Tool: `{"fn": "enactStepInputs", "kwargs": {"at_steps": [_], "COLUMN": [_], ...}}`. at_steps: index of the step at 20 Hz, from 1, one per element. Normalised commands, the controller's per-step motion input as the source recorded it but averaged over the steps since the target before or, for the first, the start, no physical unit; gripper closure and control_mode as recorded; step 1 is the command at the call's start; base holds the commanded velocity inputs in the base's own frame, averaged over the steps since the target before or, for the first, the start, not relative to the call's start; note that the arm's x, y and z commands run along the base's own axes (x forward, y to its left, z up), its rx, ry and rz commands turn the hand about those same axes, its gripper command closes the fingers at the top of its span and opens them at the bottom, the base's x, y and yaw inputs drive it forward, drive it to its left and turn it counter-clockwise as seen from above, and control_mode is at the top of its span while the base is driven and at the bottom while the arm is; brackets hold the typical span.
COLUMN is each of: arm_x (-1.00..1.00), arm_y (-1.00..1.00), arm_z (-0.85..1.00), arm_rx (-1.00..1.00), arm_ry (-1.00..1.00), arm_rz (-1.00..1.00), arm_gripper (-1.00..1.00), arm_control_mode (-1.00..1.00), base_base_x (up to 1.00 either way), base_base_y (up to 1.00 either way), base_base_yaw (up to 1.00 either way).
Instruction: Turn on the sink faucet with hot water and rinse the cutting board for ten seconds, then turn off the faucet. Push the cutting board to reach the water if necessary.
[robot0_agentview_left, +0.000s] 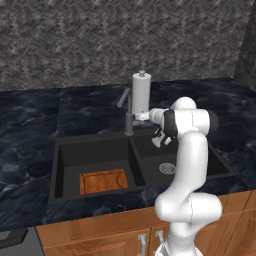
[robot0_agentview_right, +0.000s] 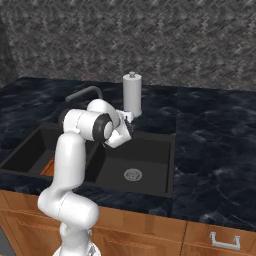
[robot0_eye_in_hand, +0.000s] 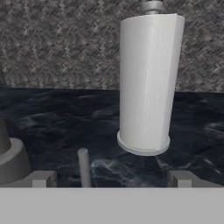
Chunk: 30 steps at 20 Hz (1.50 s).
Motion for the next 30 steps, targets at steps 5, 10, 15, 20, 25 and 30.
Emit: {"fn": "enactStepInputs", "kwargs": {"at_steps": [5, 10, 15, 20, 25, 30], "arm_x": [0.02, 0.13, 0.13, 0.11, 0.14, 0.02], "arm_y": [0.00, 0.00, 0.00, 0.00, 0.00, 0.00], "arm_z": [0.00, 0.00, 0.00, 0.00, 0.00, 0.00], "arm_rx": [0.00, 0.00, 0.00, 0.00, 0.00, 0.00], "arm_ry": [0.00, 0.00, 0.00, 0.00, 0.00, 0.00], "arm_rz": [0.00, 0.00, 0.00, 0.00, 0.00, 0.00], "arm_gripper": [-1.00, -1.00, -1.00, -1.00, -1.00, -1.00], "arm_control_mode": [-1.00, -1.00, -1.00, -1.00, -1.00, -1.00], "base_base_x": [0.00, 0.00, 0.00, 0.00, 0.00, 0.00], "base_base_y": [0.00, 0.00, 0.00, 0.00, 0.00, 0.00], "base_base_yaw": [0.00, 0.00, 0.00, 0.00, 0.00, 0.00]}}
